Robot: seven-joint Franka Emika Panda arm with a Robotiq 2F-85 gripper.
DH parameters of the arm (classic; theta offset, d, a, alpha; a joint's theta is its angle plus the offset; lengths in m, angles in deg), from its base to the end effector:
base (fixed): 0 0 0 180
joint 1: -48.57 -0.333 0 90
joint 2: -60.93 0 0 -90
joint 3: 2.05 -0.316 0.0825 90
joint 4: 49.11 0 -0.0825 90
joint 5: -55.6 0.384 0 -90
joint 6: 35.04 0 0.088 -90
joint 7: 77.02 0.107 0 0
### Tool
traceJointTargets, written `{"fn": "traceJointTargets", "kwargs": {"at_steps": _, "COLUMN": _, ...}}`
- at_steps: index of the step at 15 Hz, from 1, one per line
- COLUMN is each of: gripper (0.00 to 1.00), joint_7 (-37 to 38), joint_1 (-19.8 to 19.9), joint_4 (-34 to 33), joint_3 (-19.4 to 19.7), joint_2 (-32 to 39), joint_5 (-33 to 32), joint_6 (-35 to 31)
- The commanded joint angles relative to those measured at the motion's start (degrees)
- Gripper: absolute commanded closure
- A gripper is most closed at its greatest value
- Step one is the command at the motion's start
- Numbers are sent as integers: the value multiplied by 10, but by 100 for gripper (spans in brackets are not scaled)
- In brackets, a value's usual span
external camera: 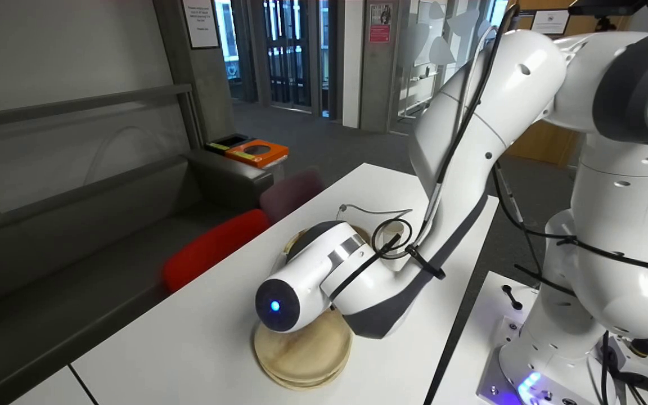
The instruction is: Put the right plate on the left plate, then move the plates to the right
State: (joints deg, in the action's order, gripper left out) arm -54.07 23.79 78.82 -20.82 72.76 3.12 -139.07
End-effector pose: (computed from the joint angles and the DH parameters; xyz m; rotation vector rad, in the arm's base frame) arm 0.3999 0.2911 0.2692 2.0198 0.9681 -0.0754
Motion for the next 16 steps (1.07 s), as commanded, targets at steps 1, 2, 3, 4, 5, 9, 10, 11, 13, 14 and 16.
{"fn": "traceJointTargets", "kwargs": {"at_steps": 1, "gripper": 98, "joint_7": -69, "joint_1": 24, "joint_4": 36, "joint_3": -1, "joint_2": -11, "joint_5": -50, "joint_6": -94}}
{"fn": "traceJointTargets", "kwargs": {"at_steps": 2, "gripper": 98, "joint_7": -96, "joint_1": 30, "joint_4": 39, "joint_3": -1, "joint_2": -9, "joint_5": -50, "joint_6": -119}}
{"fn": "traceJointTargets", "kwargs": {"at_steps": 3, "gripper": 98, "joint_7": -129, "joint_1": 35, "joint_4": 39, "joint_3": -1, "joint_2": -4, "joint_5": -42, "joint_6": -134}}
{"fn": "traceJointTargets", "kwargs": {"at_steps": 4, "gripper": 98, "joint_7": -155, "joint_1": 39, "joint_4": 40, "joint_3": -1, "joint_2": -1, "joint_5": -37, "joint_6": -144}}
{"fn": "traceJointTargets", "kwargs": {"at_steps": 5, "gripper": 98, "joint_7": -181, "joint_1": 42, "joint_4": 42, "joint_3": -1, "joint_2": -1, "joint_5": -30, "joint_6": -148}}
{"fn": "traceJointTargets", "kwargs": {"at_steps": 9, "gripper": 98, "joint_7": -200, "joint_1": 35, "joint_4": 57, "joint_3": -8, "joint_2": -19, "joint_5": -31, "joint_6": -148}}
{"fn": "traceJointTargets", "kwargs": {"at_steps": 10, "gripper": 98, "joint_7": -195, "joint_1": 31, "joint_4": 59, "joint_3": -11, "joint_2": -20, "joint_5": -33, "joint_6": -145}}
{"fn": "traceJointTargets", "kwargs": {"at_steps": 11, "gripper": 98, "joint_7": -188, "joint_1": 27, "joint_4": 61, "joint_3": -14, "joint_2": -20, "joint_5": -37, "joint_6": -145}}
{"fn": "traceJointTargets", "kwargs": {"at_steps": 13, "gripper": 98, "joint_7": -177, "joint_1": 20, "joint_4": 65, "joint_3": -21, "joint_2": -20, "joint_5": -41, "joint_6": -141}}
{"fn": "traceJointTargets", "kwargs": {"at_steps": 14, "gripper": 98, "joint_7": -173, "joint_1": 17, "joint_4": 70, "joint_3": -25, "joint_2": -21, "joint_5": -43, "joint_6": -140}}
{"fn": "traceJointTargets", "kwargs": {"at_steps": 16, "gripper": 98, "joint_7": -165, "joint_1": 7, "joint_4": 84, "joint_3": -32, "joint_2": -26, "joint_5": -51, "joint_6": -142}}
